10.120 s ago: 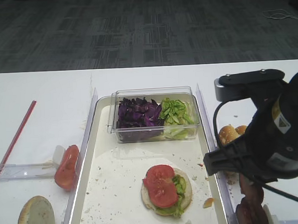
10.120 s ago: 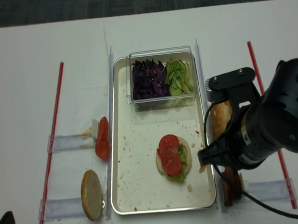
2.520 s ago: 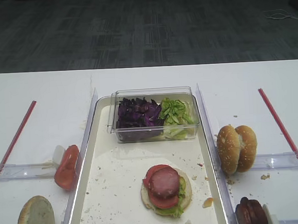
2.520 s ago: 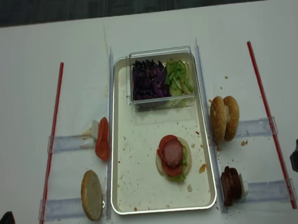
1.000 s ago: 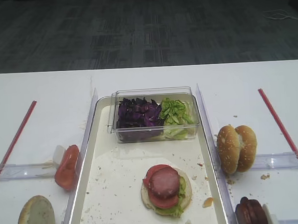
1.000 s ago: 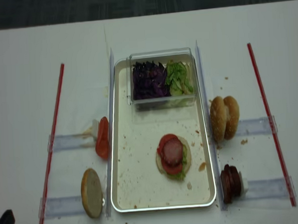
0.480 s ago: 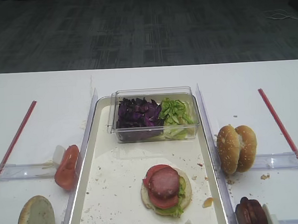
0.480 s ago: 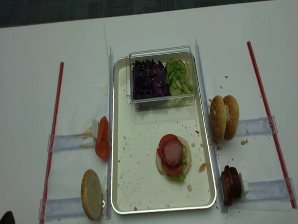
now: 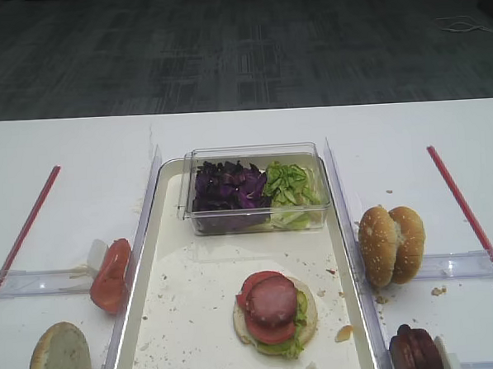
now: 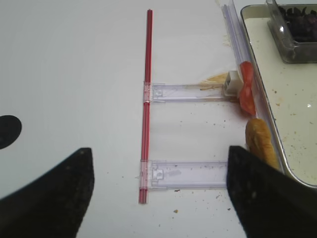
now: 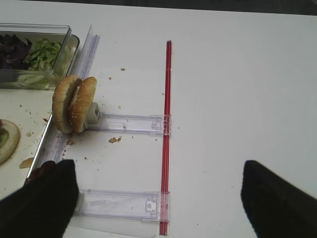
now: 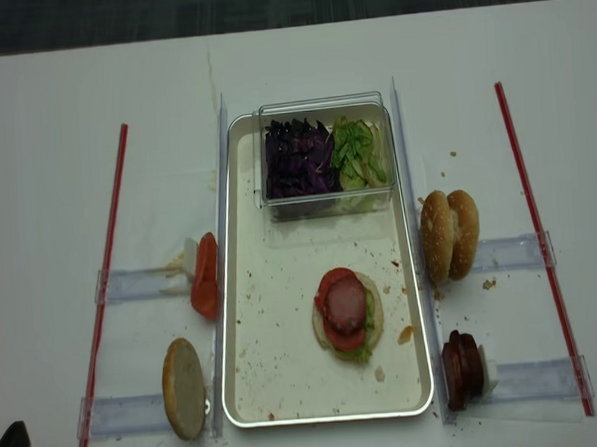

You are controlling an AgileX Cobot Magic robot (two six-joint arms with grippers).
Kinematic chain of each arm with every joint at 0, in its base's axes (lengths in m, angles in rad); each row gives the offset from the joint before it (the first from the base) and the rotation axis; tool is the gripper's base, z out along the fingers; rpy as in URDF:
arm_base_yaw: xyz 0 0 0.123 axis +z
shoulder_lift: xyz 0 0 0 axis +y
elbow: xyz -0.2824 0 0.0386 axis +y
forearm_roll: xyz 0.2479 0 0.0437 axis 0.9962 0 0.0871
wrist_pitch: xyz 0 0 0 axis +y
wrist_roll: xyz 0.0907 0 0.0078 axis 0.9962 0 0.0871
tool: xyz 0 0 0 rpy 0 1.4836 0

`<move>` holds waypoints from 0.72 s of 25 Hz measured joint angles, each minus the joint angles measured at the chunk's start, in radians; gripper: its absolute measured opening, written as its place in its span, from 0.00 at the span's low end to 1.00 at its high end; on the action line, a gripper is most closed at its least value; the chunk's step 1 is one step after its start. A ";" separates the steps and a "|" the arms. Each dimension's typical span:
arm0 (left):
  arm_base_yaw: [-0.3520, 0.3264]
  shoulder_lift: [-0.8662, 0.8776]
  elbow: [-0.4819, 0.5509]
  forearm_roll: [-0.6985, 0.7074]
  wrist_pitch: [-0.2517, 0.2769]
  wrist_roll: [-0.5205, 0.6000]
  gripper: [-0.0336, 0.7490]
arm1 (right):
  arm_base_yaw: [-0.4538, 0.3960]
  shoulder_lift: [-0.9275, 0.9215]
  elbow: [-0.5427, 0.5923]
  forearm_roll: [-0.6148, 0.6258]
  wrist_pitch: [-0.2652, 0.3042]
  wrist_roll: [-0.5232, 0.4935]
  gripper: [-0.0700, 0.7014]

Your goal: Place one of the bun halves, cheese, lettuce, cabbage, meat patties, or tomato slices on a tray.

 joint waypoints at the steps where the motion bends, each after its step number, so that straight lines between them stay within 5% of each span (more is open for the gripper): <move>1: 0.000 0.000 0.000 0.000 0.000 0.000 0.74 | 0.000 0.000 0.000 0.000 0.000 0.000 0.99; 18: 0.000 0.000 0.000 0.000 0.000 0.000 0.74 | 0.000 0.000 0.000 0.000 0.000 0.000 0.99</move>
